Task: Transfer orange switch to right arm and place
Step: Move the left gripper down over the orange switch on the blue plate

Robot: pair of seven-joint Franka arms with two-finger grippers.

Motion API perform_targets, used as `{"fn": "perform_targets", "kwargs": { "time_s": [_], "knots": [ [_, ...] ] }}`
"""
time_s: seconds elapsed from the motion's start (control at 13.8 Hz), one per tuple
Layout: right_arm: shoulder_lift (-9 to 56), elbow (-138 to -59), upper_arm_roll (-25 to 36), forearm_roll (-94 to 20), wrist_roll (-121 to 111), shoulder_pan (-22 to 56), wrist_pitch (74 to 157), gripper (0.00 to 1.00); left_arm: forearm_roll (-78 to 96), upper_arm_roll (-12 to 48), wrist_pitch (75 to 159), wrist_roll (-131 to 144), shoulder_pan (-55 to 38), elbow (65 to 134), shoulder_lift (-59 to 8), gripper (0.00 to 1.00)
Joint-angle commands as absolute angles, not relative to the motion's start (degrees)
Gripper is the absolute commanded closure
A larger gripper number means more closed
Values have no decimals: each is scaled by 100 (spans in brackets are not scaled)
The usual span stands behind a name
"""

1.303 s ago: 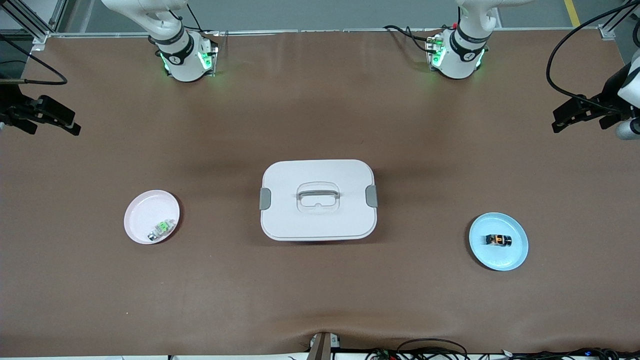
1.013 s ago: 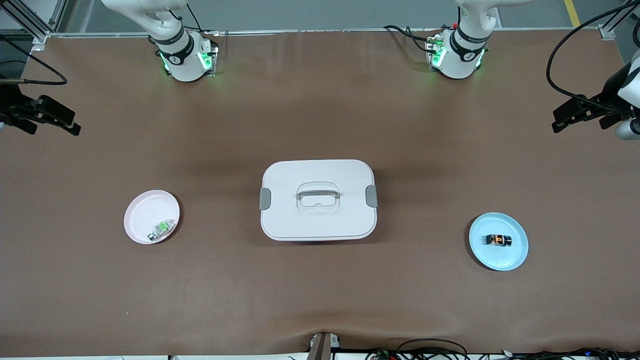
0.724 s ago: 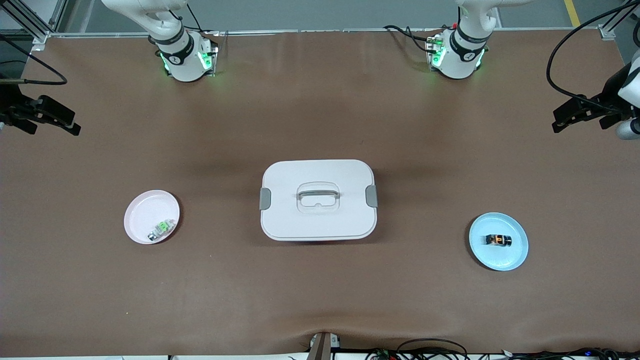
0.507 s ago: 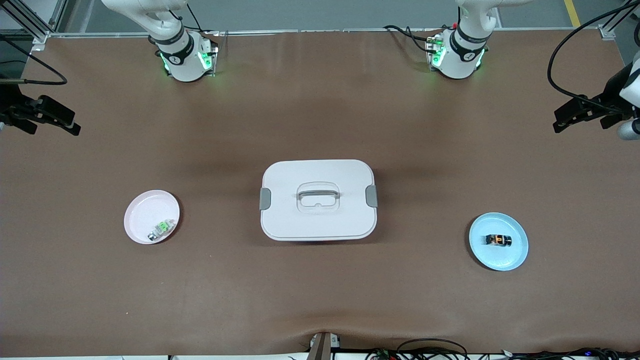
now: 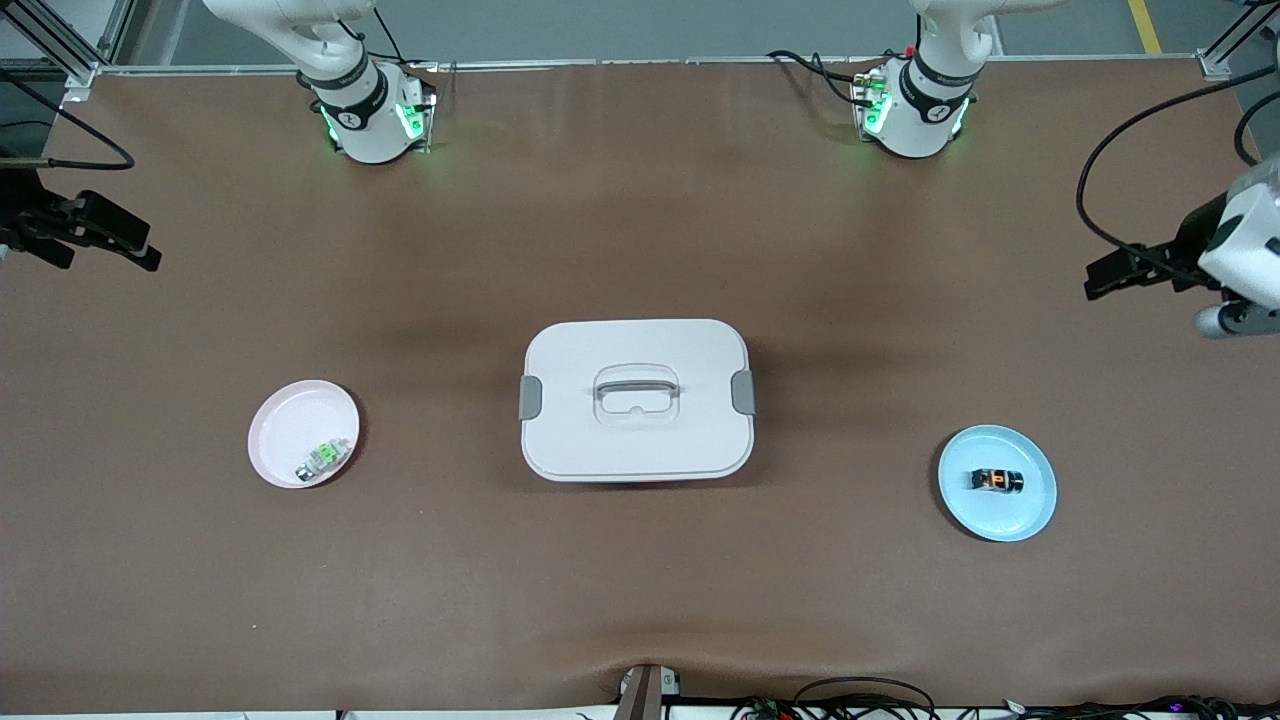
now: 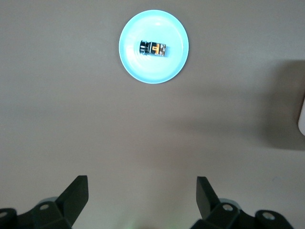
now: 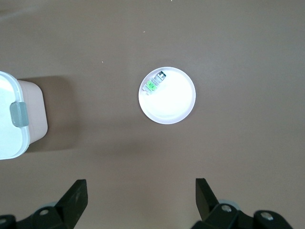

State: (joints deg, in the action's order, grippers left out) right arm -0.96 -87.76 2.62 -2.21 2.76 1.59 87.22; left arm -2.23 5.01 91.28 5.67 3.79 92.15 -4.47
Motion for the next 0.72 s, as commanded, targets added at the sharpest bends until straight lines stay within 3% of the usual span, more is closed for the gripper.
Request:
{"fn": "perform_targets", "kwargs": {
  "time_s": [0.0, 0.36, 0.65],
  "knots": [
    [-158, -8824, 264, -220, 237, 167, 8736, 0, -229, 510, 9736, 615, 422, 9736, -431, 0],
    [-158, -8842, 255, -158, 316, 185, 8780, 0, -229, 519, 10536, 615, 413, 10379, -527, 0],
    [-158, -8851, 255, -149, 439, 185, 8789, 0, -255, 510, 11266, 607, 431, 10406, -1159, 0]
  ]
}}
